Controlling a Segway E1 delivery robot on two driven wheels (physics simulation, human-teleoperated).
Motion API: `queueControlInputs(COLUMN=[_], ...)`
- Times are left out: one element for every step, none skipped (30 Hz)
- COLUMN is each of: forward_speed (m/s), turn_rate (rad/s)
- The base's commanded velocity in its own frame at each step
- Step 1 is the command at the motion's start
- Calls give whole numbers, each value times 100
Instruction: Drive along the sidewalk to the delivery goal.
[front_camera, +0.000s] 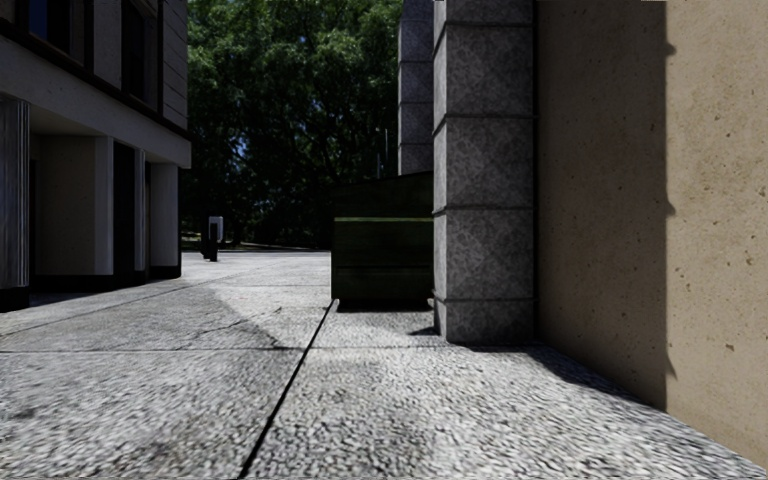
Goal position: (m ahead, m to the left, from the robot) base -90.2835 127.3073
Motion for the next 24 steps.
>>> queueControlInputs(forward_speed=[50,50,50,50,50,51,59,66,87,129,129,200,200,200,200,200,200,200,200,200,200,200,200,200], turn_rate=[54,55,55,55,55,55,55,55,55,55,55,55,55,53,51,50,50,49,48,48,47,43,42,42])
